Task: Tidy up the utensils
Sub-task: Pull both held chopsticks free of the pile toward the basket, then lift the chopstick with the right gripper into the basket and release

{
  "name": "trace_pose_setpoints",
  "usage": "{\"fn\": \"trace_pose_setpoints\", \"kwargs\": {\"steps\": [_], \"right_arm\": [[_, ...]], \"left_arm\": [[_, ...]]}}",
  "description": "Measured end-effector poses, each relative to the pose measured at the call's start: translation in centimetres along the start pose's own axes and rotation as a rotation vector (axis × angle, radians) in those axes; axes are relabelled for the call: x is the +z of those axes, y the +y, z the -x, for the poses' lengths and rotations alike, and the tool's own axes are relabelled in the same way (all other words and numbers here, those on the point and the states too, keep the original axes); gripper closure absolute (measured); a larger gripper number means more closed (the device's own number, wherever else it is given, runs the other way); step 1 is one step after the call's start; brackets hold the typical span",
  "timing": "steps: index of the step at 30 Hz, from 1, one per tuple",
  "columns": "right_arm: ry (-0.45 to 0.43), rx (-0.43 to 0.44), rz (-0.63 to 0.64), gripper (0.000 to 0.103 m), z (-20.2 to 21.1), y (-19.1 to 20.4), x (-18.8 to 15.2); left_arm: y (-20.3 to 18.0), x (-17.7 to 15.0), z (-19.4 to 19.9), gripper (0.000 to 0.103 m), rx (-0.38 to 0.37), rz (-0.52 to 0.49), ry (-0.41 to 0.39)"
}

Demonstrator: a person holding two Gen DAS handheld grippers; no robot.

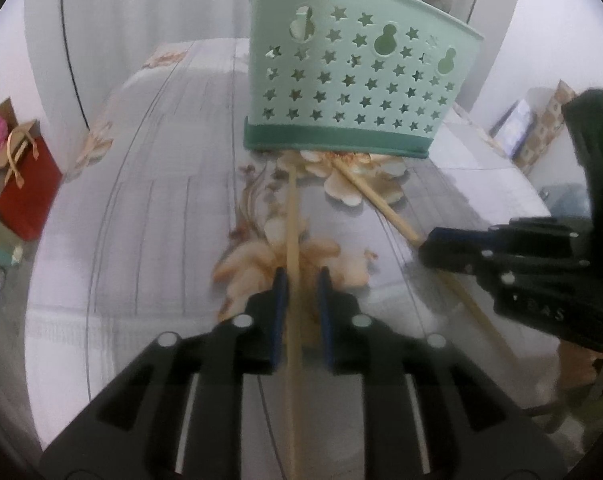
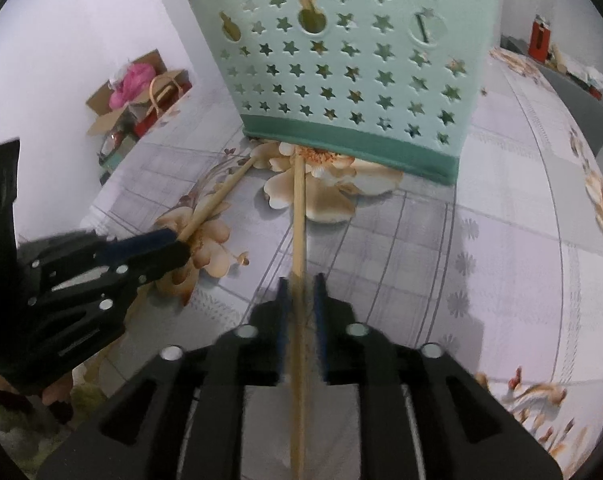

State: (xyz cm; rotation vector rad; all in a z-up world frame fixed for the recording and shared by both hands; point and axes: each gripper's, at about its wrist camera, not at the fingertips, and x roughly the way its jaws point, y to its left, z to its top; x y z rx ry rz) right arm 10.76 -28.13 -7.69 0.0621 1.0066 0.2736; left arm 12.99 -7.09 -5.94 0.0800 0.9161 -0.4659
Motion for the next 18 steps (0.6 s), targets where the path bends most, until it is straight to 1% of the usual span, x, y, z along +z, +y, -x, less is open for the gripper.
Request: {"fn": "trace_pose_setpoints", "kwargs": {"steps": [1,2,6,11,12,14,15,16,18], "right_arm": [[0.006,-0.015,0.013,0.075,-0.1,0.2,0.3],[0.011,-0.028,0.024,0.075,-0.3,0.4,0.5],[0.022,-0.061,0.064,0.075,-1.2,1.2,1.9],[0.015,-0.079,0.095,0.075,-2.2,1.9,3.3],[0.009,-0.081,0.098,0.077,-2.5,2.0,3.7],[-0.003,-0.085,0.1,0.087,-2.9,2.0,4.1],[-0.007,-0.073,0.096,0.09,-3.0,1.9,4.4],[-0.009,-0.063,0.09,0.095,-3.2,1.8,4.7],[-0.008,-0.053,0.083,0.096,-3.4,1.6,5.1]], "left_arm": [[0.0,0.3,-0.2,0.089,0.006,-0.008,0.0],[0.0,0.7,-0.5,0.089,0.012,-0.017,0.001],[0.4,1.9,-1.3,0.089,0.014,-0.022,0.004],[1.0,3.2,-2.2,0.089,0.006,-0.021,-0.005],[1.0,3.4,-2.3,0.089,0.002,-0.022,-0.007],[1.1,3.7,-2.6,0.09,-0.015,-0.021,-0.007],[1.1,3.8,-2.7,0.091,-0.021,-0.021,-0.007],[1.2,3.9,-2.8,0.093,-0.026,-0.019,-0.008],[1.5,4.2,-3.0,0.096,-0.033,-0.012,-0.01]]}}
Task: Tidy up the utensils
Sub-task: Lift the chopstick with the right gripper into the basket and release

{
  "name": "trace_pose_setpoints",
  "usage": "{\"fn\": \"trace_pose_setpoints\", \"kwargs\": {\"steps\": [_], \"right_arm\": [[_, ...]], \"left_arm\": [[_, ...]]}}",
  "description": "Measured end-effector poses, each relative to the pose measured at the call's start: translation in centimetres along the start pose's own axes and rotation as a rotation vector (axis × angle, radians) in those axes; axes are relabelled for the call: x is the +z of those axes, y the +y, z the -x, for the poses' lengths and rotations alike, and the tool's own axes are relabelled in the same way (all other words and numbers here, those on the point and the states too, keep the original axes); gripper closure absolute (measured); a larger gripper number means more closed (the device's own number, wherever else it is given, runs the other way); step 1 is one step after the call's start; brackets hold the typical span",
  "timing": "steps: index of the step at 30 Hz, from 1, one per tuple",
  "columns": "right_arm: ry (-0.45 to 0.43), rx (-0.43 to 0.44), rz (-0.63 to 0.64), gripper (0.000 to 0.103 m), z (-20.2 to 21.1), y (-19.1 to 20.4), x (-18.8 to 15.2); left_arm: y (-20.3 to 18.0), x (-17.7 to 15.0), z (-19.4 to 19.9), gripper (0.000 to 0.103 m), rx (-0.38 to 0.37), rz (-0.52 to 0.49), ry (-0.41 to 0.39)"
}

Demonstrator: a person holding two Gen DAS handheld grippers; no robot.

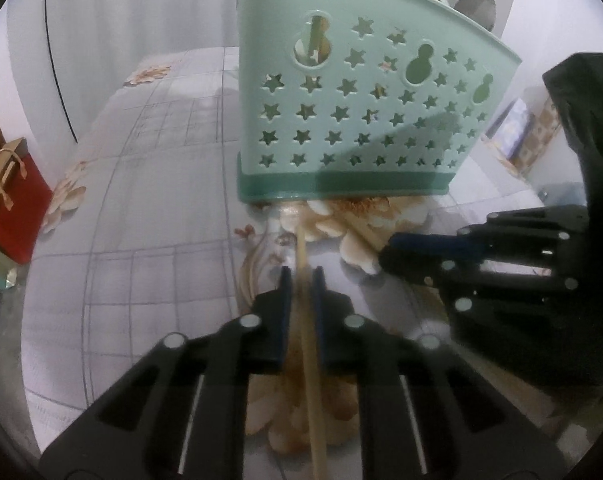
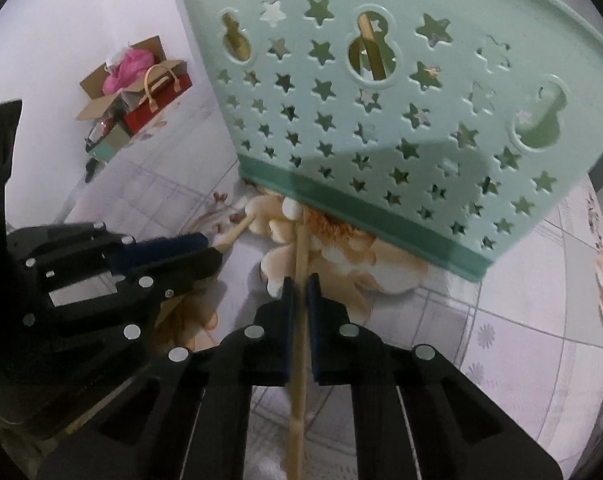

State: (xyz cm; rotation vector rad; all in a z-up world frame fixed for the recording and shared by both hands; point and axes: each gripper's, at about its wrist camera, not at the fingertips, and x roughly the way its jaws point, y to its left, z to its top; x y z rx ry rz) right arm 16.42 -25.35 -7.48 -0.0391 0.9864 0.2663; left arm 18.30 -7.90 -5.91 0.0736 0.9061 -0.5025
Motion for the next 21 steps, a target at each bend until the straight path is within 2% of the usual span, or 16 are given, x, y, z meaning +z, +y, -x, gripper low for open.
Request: {"fn": "trace_pose_setpoints", "kwargs": {"steps": [4,8,15,21], "right_arm": [[-0.022,-0.014,-0.005,0.096,0.7,-0.4,0.1],[-0.117,-0.017,-0.036,0.096,4.1,-1.4,0.4],[-0.379,-0.05,-0.14,0.096,13.4,-4.1,0.6],[-0.598,-0.096,-0.183,0.096,20.6,-6.4,1.3]], "left_arm": [[0.1,0.2,-0.2,0.097,-0.008,0.011,0.005],[-0.1,0.3,-0.3,0.097,0.002,0.01,0.009],[-0.5,0.7,-0.8,0.097,0.009,0.005,0.007],[-0.2,0.5,-0.7,0.099,-0.021,0.02,0.008]]}}
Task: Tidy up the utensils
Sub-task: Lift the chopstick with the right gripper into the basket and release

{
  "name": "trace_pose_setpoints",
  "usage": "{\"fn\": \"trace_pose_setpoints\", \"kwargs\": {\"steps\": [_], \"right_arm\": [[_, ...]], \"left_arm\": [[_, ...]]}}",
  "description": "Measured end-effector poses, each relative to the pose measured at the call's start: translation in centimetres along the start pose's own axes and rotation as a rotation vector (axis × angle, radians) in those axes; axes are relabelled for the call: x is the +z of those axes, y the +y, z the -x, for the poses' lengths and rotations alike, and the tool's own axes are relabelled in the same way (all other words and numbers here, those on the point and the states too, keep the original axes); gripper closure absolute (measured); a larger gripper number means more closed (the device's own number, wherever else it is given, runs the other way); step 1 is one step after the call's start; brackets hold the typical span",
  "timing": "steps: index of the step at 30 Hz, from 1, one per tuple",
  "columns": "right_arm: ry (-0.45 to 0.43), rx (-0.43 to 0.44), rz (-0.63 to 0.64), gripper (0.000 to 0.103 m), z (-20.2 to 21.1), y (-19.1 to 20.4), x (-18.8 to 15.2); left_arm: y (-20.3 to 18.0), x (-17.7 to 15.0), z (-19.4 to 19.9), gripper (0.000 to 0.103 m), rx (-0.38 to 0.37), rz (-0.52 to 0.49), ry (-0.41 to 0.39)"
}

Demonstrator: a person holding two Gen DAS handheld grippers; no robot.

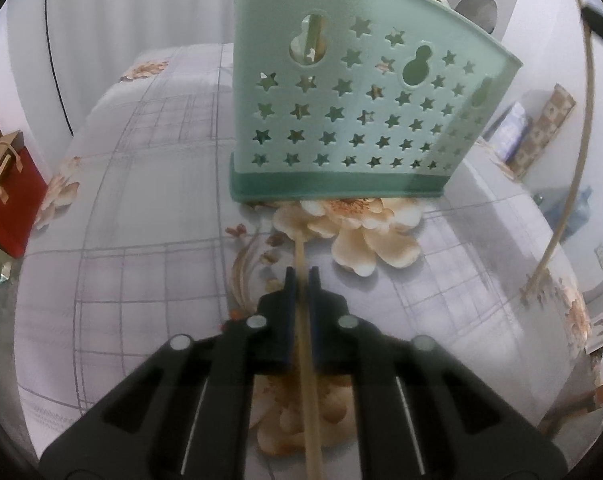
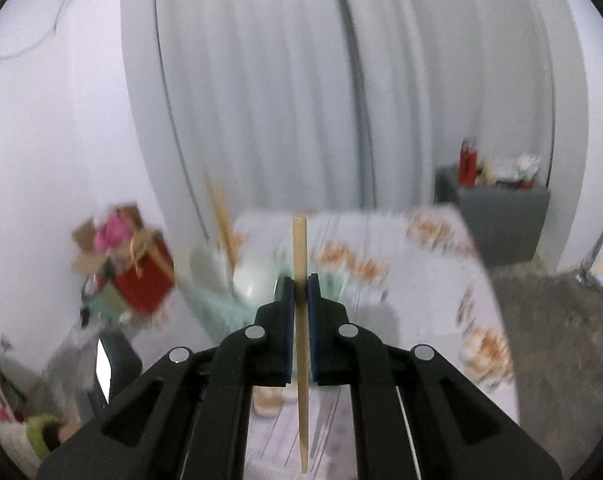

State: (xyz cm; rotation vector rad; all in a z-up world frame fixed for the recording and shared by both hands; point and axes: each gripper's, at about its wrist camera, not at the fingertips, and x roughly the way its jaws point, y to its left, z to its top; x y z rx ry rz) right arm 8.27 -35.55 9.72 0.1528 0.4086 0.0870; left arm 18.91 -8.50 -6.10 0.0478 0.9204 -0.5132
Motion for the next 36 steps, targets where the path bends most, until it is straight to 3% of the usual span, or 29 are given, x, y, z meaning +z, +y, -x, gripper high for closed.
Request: {"fn": "trace_pose_setpoints", "kwargs": {"steps": [8,16,23,32,33,35,36], "right_arm": [[-0.226,0.009,0.016,0.096,2.1,-0.5,6.5],[-0.328,0.018,0.025,0.096,-0.1,-0.7,9.7],[-0.266,0.041,-0.02,0.096,-4.9,-1.4,6.7],[-0.037,0.067,0.004,0.095,-8.6,-2.1,1.1],[-0.027,0.069,-0.005,0.093,-8.3,-2.5,0.9],[-0.033,0.073,-0.043,0.075,-7.2,-3.4,0.6],[-0.047,0.081,-0.07,0.074,-6.4,-4.0,0.4]], "left_arm": [[-0.2,0.1,2.2,0.099,-0.002,0.018,-0.056],[0.5,0.4,6.7,0.099,-0.008,0.055,-0.144],[1.2,1.6,11.4,0.099,-0.037,0.081,-0.261],[0.1,3.2,16.7,0.099,-0.085,0.044,-0.396],[-0.2,3.5,17.4,0.099,-0.093,0.035,-0.415],[-0.8,4.1,18.3,0.099,-0.103,0.02,-0.444],[-1.0,4.3,18.5,0.099,-0.109,0.015,-0.452]]}}
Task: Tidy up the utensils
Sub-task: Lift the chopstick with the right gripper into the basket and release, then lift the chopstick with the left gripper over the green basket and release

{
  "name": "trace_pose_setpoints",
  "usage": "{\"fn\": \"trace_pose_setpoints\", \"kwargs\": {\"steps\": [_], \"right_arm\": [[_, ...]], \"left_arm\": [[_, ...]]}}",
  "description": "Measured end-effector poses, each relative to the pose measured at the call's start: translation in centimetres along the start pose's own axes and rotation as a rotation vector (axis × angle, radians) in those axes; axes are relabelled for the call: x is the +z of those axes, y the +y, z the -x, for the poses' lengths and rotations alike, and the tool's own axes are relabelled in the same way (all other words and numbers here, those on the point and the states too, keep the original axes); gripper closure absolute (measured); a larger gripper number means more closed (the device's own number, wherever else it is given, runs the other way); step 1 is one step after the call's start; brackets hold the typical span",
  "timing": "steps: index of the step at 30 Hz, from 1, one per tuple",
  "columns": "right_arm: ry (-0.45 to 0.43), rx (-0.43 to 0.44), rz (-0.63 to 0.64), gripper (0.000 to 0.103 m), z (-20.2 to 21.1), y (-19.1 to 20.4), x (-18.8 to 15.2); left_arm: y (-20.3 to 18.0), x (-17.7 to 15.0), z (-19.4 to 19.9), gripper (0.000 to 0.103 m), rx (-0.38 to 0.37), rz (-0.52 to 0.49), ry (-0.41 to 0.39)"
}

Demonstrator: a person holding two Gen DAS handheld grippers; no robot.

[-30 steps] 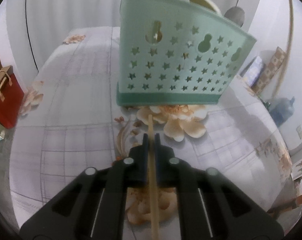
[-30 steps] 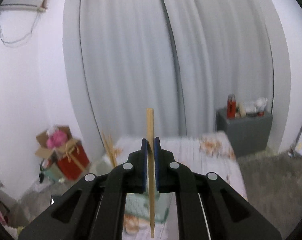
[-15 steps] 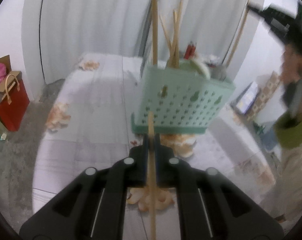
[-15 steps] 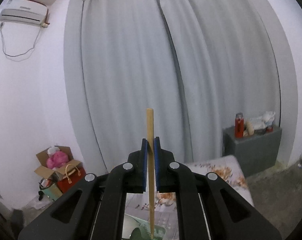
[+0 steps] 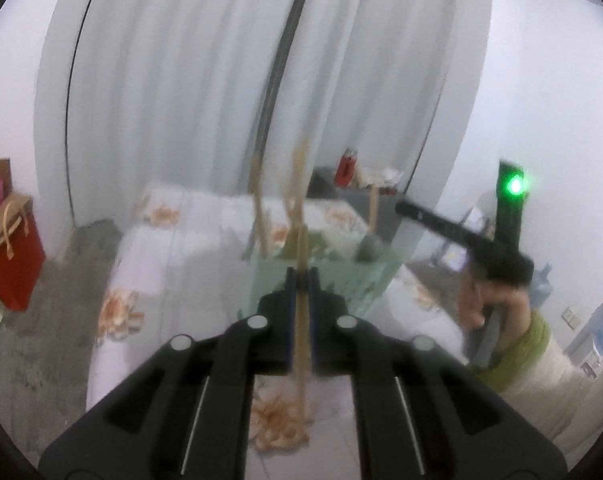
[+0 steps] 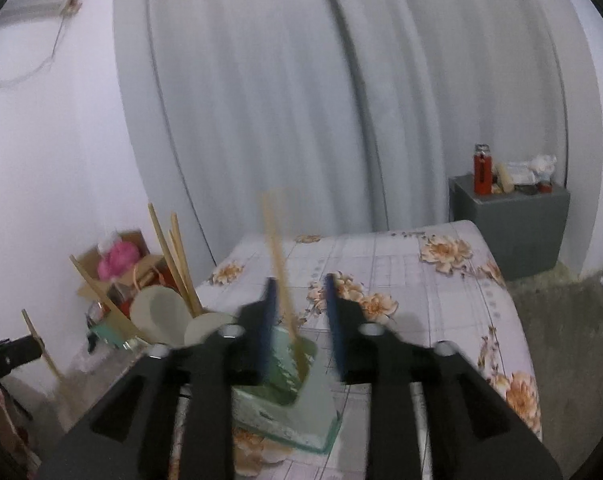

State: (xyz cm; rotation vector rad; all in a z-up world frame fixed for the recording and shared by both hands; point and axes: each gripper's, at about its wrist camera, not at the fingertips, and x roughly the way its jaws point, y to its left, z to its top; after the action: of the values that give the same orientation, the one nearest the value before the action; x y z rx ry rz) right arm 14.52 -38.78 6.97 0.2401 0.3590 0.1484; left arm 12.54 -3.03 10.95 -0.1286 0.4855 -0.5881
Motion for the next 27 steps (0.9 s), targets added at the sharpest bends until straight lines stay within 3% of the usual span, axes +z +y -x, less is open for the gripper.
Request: {"fn": "trace_pose_setpoints", "kwargs": {"steps": [8,15,19,24,27], "right_arm": [[-0.029,0.013,-0.118,0.074,5.4,-3.4,-2.5],[-0.013,0.012,-0.21,0.074,7.4,-5.6,-5.2],[-0.001,0.013,-0.238,0.074,7.7,-6.1,-5.9],[-0.001,0.017,-0.27,0.074,8.1,-7.2,-6.6],[-0.001,0.016,-0.279,0.074,8.4,-7.5,-6.9]], "left_arm": [[-3.3,4.1,0.3,0.099,-0.113,-0.043,-0.082],[-6.7,8.0,-0.7,0.099,-0.195,-0.083,-0.154],[-8.5,10.6,-1.3,0.099,-0.194,-0.114,-0.228],[-10.7,12.6,-2.6,0.099,-0.131,-0.175,-0.307],[-11.4,12.8,-4.7,0.099,-0.104,-0.194,-0.307]]}}
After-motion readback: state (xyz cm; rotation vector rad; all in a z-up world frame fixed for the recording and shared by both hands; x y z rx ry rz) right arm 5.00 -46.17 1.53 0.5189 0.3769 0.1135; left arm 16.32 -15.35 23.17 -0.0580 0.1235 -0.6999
